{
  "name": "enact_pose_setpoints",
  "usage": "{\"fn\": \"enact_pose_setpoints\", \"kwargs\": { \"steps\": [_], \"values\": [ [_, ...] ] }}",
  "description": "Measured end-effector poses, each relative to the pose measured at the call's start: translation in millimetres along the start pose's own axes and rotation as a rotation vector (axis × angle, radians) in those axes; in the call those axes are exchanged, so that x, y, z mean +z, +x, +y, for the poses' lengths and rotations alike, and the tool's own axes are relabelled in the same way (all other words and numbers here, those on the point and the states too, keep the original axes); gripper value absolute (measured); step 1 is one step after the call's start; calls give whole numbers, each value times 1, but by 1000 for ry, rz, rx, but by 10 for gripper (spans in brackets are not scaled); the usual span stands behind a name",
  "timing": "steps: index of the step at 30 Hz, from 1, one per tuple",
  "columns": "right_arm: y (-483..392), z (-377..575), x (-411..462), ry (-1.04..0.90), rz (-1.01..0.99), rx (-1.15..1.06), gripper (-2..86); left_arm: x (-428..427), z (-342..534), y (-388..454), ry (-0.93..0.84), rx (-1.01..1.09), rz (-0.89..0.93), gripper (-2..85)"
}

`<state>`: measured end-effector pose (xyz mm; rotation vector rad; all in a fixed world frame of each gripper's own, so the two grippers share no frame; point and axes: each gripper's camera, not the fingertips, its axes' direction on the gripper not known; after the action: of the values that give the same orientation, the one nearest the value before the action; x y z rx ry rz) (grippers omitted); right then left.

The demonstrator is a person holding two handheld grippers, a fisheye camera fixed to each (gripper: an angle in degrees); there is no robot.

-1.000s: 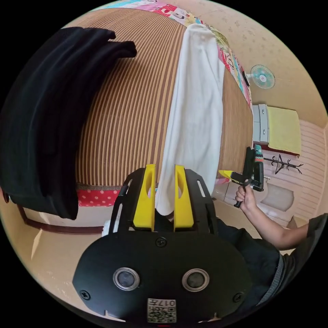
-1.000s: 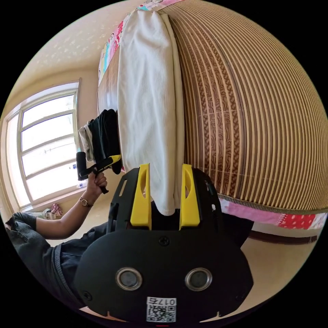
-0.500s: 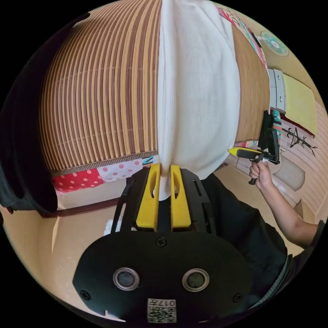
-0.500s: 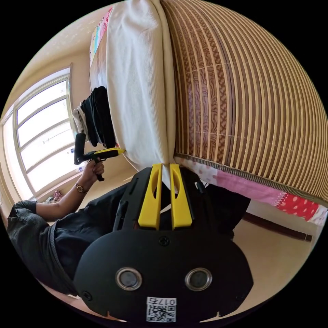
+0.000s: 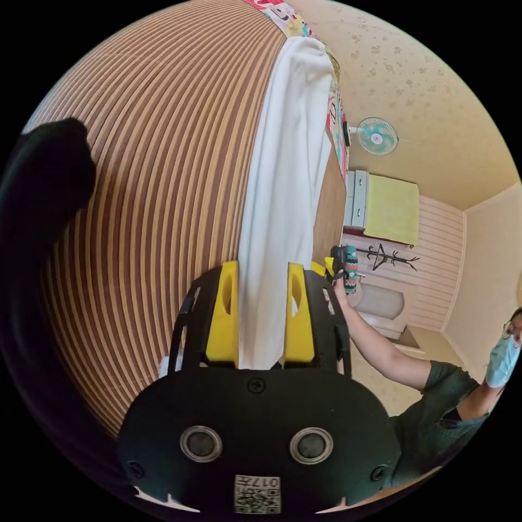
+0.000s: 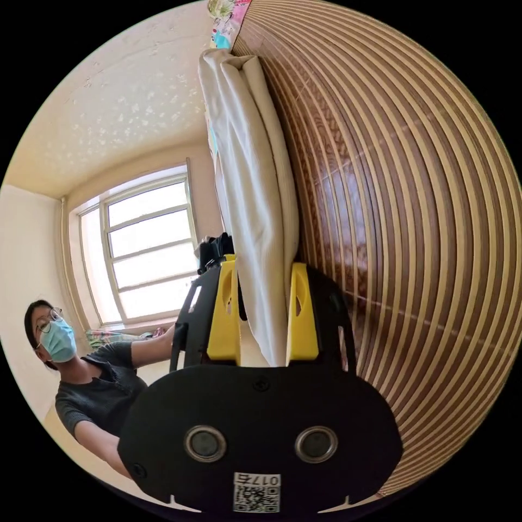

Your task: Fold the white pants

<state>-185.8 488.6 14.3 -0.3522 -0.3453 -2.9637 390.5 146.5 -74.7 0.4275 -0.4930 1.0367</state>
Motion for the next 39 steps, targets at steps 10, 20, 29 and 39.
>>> {"fn": "enact_pose_setpoints", "kwargs": {
  "steps": [10,20,29,39],
  "values": [
    [-82,122,-25,-13,-178,-177,24,-22,73,59,-45,193,91,51],
    [-300,349,-55,41,-246,-568,7,-102,262,212,33,543,163,51],
    [-553,426,-114,158,-217,-1094,8,-206,327,406,233,1003,272,50],
    [-518,223,-99,247,199,-644,8,-182,151,399,299,686,3,51]
  ]
}}
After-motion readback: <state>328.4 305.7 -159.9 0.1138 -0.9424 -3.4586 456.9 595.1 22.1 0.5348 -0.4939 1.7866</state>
